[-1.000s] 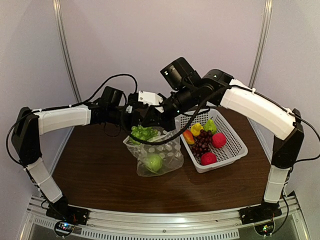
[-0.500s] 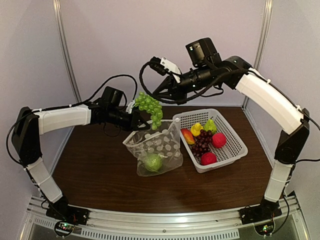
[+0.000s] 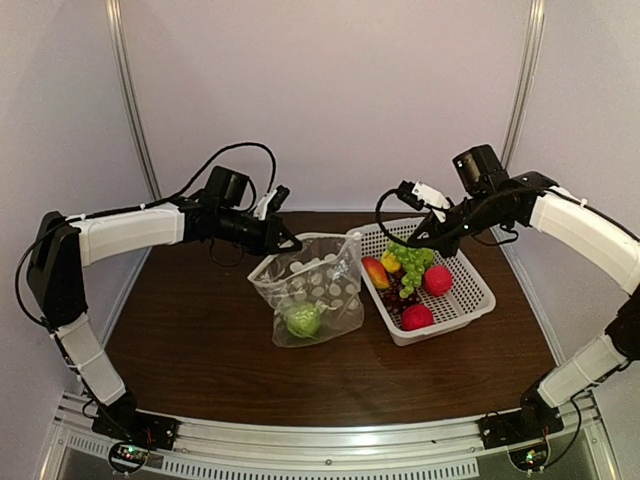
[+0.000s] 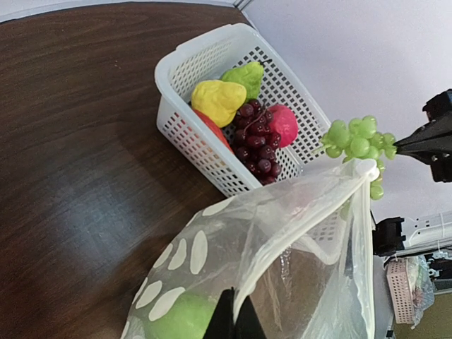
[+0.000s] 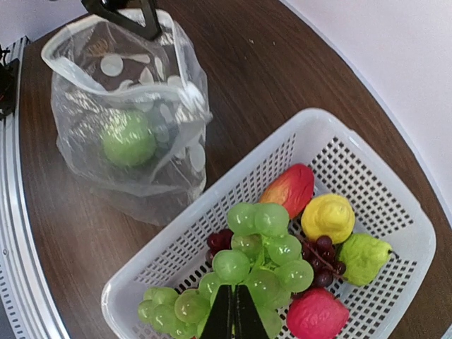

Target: Open the zip-top bag and remove the fake food

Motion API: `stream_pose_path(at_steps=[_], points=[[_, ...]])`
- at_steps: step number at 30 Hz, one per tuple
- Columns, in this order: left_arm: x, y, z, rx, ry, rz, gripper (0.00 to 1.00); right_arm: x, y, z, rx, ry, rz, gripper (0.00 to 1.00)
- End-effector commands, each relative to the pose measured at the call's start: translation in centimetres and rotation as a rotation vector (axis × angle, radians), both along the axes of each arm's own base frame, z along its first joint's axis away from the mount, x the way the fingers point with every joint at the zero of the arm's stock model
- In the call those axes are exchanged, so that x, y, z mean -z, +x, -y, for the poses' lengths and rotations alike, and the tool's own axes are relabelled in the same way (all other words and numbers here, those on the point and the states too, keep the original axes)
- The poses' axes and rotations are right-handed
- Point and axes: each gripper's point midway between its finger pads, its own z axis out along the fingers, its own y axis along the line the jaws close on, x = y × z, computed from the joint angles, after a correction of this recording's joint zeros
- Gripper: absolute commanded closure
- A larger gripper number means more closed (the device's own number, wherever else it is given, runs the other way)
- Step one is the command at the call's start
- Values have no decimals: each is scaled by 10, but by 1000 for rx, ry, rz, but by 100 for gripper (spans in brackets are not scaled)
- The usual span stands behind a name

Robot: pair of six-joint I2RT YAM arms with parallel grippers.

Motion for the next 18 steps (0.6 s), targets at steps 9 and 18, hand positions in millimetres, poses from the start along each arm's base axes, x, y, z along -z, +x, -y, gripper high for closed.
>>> stream_pose_path(at_steps=[9,18], points=[[5,0,-4,0,10,-12,100,52,7,73,177,-141,-6,100],[0,0,-3,19,14,12,100,79,-4,102,201,-284,-66,100]])
